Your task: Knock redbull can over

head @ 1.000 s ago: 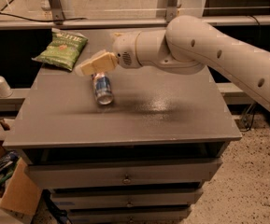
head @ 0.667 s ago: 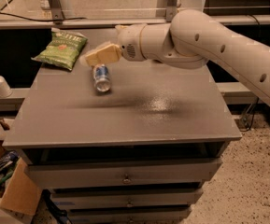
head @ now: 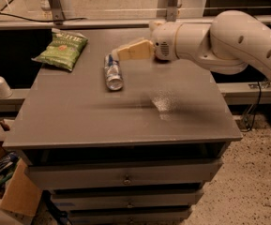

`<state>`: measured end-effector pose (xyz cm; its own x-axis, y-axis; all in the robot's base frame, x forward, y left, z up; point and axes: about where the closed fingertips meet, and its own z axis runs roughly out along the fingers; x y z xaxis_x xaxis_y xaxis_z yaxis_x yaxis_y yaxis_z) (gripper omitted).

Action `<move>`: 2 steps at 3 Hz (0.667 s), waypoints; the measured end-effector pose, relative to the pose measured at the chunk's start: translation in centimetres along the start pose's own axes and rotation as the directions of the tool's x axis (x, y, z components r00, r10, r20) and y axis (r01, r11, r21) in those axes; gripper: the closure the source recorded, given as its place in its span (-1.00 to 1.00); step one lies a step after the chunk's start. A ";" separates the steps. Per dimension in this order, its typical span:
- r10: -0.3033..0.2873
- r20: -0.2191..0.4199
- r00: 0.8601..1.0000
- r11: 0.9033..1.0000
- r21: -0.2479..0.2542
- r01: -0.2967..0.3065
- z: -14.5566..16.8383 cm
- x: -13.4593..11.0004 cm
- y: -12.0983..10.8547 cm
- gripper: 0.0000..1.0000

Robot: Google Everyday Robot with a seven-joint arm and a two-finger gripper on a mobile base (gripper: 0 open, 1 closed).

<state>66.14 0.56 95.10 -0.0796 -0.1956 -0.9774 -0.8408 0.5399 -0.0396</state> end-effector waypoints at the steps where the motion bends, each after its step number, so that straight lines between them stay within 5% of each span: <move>1: -0.004 0.006 1.000 0.998 0.056 0.004 -5.3 0.4 -2.2 -1.00; 2: -0.014 0.028 1.000 0.995 0.100 0.012 -10.4 0.2 -4.0 -1.00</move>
Offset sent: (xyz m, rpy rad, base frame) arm -0.0361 -0.1813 0.0402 0.0242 -0.0839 -0.1561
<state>63.96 -10.13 97.27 -0.0526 -0.1808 -0.9821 -0.7838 0.6168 -0.0715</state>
